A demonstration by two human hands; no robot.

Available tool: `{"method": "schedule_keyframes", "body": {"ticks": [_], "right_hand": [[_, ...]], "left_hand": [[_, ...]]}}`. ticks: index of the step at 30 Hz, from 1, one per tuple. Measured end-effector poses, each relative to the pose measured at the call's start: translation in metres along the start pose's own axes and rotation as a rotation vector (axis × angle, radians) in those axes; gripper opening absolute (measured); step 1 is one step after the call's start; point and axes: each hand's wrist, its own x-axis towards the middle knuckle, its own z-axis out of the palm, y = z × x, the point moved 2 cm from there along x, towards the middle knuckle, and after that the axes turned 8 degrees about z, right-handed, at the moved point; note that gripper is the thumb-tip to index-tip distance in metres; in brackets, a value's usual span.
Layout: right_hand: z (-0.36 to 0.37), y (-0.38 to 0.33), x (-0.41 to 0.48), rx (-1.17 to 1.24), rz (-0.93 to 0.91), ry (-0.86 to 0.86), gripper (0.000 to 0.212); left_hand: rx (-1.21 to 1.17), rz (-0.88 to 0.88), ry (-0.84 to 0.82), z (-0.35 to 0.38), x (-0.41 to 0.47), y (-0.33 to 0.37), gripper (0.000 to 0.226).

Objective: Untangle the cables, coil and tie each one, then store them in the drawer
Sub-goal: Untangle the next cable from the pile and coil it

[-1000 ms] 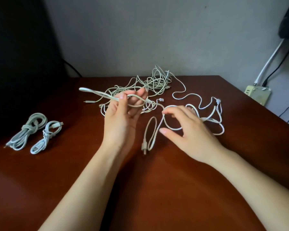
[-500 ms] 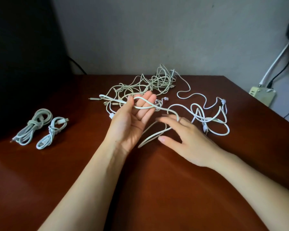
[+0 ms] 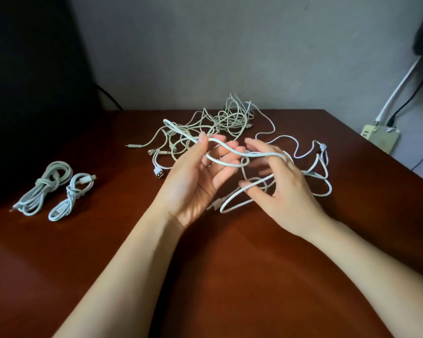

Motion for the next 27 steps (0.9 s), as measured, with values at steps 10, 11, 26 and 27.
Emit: {"method": "schedule_keyframes", "body": {"ticks": [10,11,26,27], "right_hand": [[0.006,-0.001,0.001,0.142,0.155,-0.019,0.014],[0.005,-0.002,0.002,0.200,0.202,-0.015,0.014],[-0.022,-0.003,0.025,1.103,0.653,0.167,0.025],[-0.027,-0.001,0.027,1.110,0.660,0.204,0.026]], "left_hand": [[0.708,0.426,-0.164,0.003,-0.014,-0.007,0.048],[0.792,0.450,-0.184,-0.001,-0.013,-0.008,0.053],[1.595,0.674,-0.286,-0.026,-0.001,-0.013,0.019],[1.612,0.669,-0.267,-0.027,0.000,-0.011,0.017]]}}
